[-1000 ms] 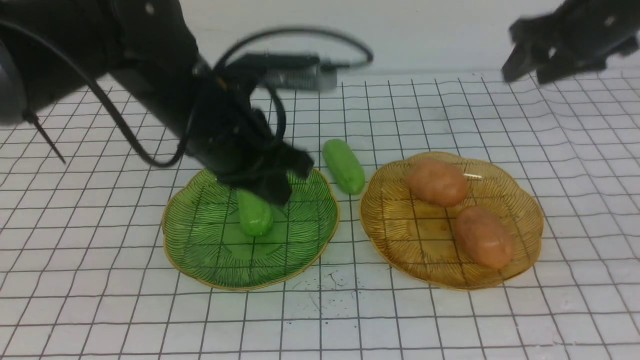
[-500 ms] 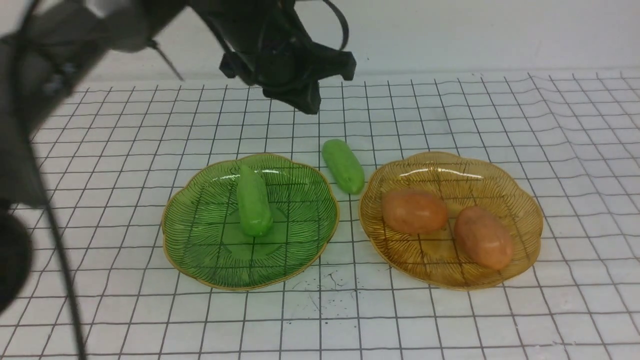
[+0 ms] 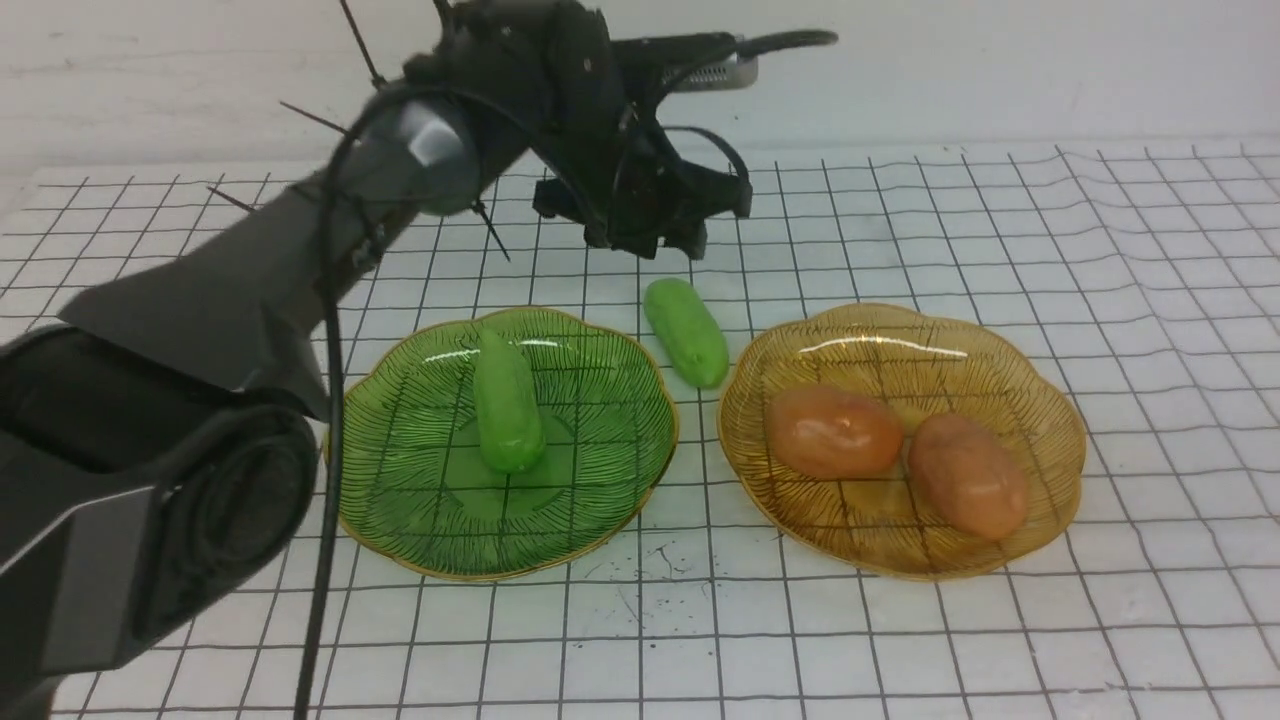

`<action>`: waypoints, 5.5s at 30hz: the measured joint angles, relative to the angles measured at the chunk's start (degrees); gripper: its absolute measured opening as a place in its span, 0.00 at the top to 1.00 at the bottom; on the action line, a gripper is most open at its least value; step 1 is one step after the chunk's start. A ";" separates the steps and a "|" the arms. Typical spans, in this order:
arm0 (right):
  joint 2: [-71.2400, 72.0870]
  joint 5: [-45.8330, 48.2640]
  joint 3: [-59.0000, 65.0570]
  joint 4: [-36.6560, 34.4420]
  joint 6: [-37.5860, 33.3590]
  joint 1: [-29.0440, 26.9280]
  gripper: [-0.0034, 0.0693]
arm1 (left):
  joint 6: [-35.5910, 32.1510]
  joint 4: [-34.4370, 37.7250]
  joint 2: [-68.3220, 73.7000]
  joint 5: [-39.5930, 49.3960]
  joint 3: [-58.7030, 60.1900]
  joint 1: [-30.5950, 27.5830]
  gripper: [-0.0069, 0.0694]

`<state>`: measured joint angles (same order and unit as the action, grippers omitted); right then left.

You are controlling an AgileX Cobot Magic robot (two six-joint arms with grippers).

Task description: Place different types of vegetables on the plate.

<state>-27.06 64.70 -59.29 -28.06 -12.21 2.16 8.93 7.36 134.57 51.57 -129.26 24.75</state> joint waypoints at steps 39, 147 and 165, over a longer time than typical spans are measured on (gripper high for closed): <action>-1.81 -0.31 0.32 -0.40 -0.17 0.00 0.97 | -12.87 0.17 -3.59 18.80 -8.98 -0.53 0.40; 28.06 -46.19 34.80 23.77 12.21 -0.04 0.97 | -18.05 -3.63 -135.73 -24.86 113.52 -2.45 0.92; 28.06 -45.78 34.80 23.77 12.21 -0.04 0.97 | -15.68 -5.20 -135.67 -31.88 130.79 -21.01 0.92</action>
<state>1.00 18.92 -24.49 -4.29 0.00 2.12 -6.75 2.15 -1.11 19.68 1.53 3.74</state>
